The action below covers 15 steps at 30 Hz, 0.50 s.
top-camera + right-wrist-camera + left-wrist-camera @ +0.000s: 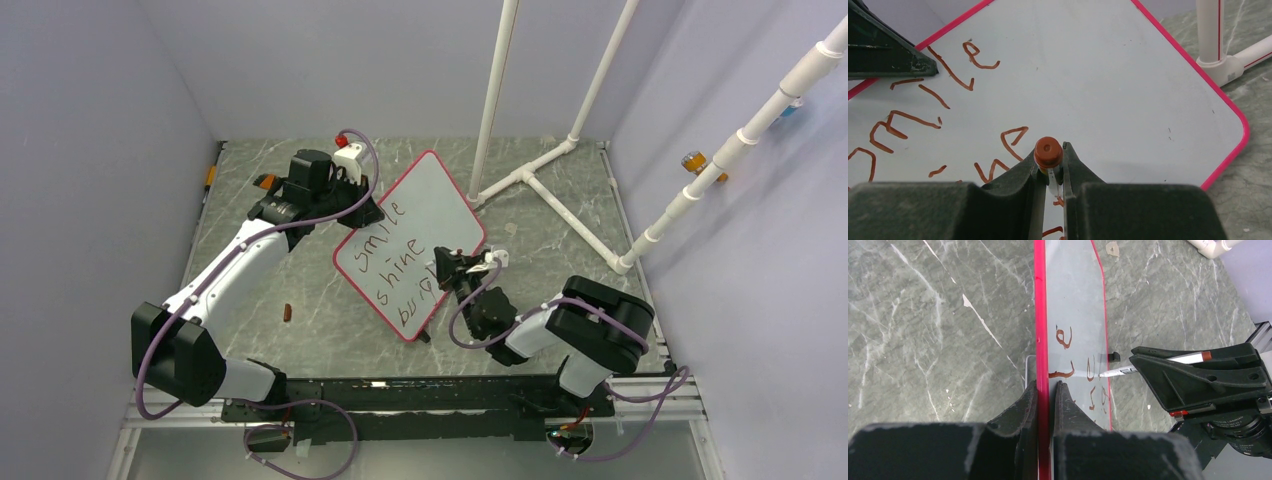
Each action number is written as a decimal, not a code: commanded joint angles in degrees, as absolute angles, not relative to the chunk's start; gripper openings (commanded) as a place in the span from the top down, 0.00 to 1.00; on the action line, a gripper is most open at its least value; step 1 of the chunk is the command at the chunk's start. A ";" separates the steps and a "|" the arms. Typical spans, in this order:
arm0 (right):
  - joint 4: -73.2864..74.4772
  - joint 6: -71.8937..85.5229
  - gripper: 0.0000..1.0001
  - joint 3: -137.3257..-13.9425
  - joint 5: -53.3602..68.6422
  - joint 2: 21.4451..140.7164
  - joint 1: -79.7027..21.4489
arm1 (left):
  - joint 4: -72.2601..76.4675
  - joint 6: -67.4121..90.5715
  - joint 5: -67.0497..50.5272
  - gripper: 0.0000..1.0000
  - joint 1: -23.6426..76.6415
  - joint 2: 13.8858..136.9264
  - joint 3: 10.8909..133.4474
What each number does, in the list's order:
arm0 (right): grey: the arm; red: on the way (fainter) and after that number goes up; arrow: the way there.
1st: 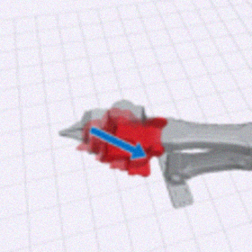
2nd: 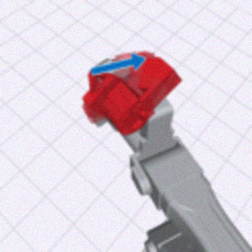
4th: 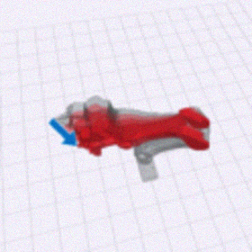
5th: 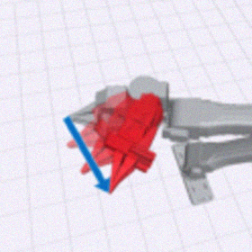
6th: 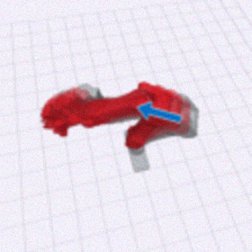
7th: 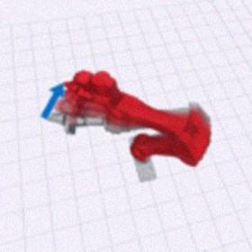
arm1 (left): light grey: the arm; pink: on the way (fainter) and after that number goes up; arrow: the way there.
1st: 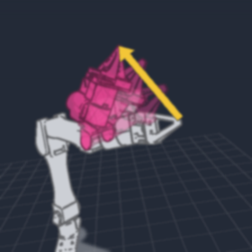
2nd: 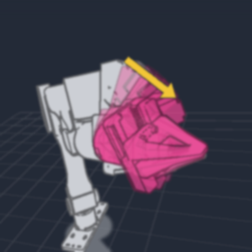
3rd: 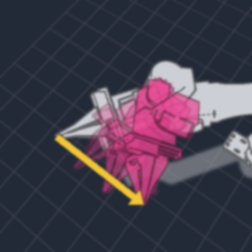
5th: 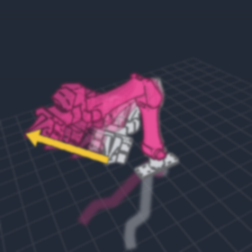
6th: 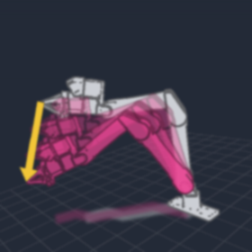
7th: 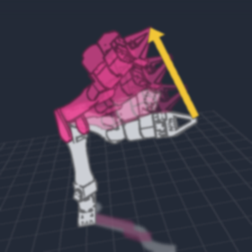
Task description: Write a sentence on the whiteboard
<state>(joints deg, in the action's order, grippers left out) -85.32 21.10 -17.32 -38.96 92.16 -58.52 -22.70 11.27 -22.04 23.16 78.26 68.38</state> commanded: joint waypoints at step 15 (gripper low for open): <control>-78.47 22.67 1.00 -19.06 -40.96 92.64 -56.30 | -20.85 6.33 -18.27 1.00 23.28 78.13 68.05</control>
<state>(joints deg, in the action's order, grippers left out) -82.35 21.26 -19.03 -40.75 92.29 -56.55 -22.72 11.29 -21.98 23.16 78.26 68.38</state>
